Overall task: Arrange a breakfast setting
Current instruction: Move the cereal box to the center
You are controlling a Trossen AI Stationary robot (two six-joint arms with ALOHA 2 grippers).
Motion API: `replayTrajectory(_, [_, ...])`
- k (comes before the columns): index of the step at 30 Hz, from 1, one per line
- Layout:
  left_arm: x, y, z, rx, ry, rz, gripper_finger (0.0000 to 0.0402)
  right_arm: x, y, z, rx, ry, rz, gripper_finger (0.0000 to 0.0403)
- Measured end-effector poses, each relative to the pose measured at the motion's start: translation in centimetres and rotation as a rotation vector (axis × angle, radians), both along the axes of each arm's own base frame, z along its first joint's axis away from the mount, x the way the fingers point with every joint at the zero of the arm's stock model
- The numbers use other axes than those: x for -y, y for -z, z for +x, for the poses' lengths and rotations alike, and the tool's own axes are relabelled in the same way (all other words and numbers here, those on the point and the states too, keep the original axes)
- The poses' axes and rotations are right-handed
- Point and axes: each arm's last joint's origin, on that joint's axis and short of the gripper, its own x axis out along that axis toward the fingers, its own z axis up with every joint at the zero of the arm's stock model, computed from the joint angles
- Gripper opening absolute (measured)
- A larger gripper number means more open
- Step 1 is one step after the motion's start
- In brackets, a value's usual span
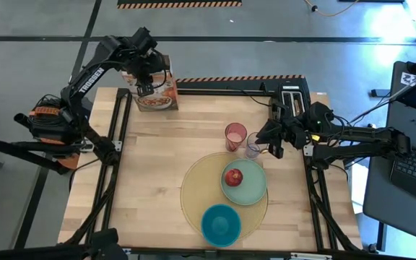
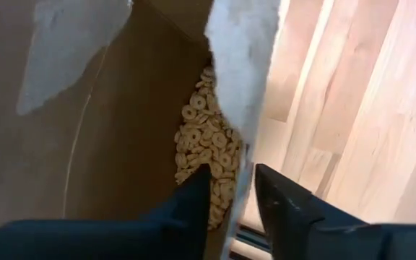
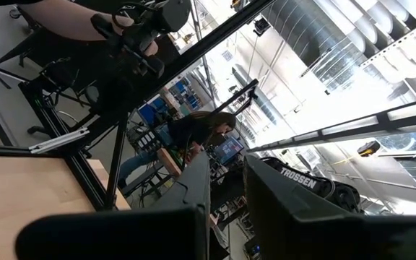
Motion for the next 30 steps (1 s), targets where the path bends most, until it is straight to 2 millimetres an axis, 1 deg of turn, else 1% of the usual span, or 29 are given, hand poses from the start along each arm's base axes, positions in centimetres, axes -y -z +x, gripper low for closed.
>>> replayTrajectory(5, [0.1,0.1,0.0,0.002,0.019,-0.021,0.0023,0.0,0.0,0.0,0.001,0.000,-0.001,0.0057])
replayTrajectory(7, [0.2,0.1,0.0,0.017,0.030,-0.048,0.0007,0.0,0.0,0.0,0.001,0.000,-0.001,0.0057])
replayTrajectory(12, [0.6,0.2,0.2,0.094,0.064,-0.146,0.0002,0.0,0.0,0.0,0.001,0.004,0.001,0.0057])
replayTrajectory(17, [0.7,0.1,0.7,0.146,0.034,-0.157,0.0001,0.1,0.0,0.1,0.003,0.041,0.014,0.0057])
replayTrajectory(22, [1.2,0.1,1.3,0.202,0.018,-0.205,0.0001,0.1,0.0,0.1,-0.001,0.050,0.016,0.0057])
replayTrajectory(25, [1.9,-0.1,2.4,0.244,0.037,-0.209,0.0001,0.1,0.0,0.1,-0.001,0.051,0.015,0.0057])
replayTrajectory(30, [3.4,-0.5,4.9,0.336,0.122,-0.191,0.0000,0.1,0.0,0.1,0.001,0.051,0.013,0.0057])
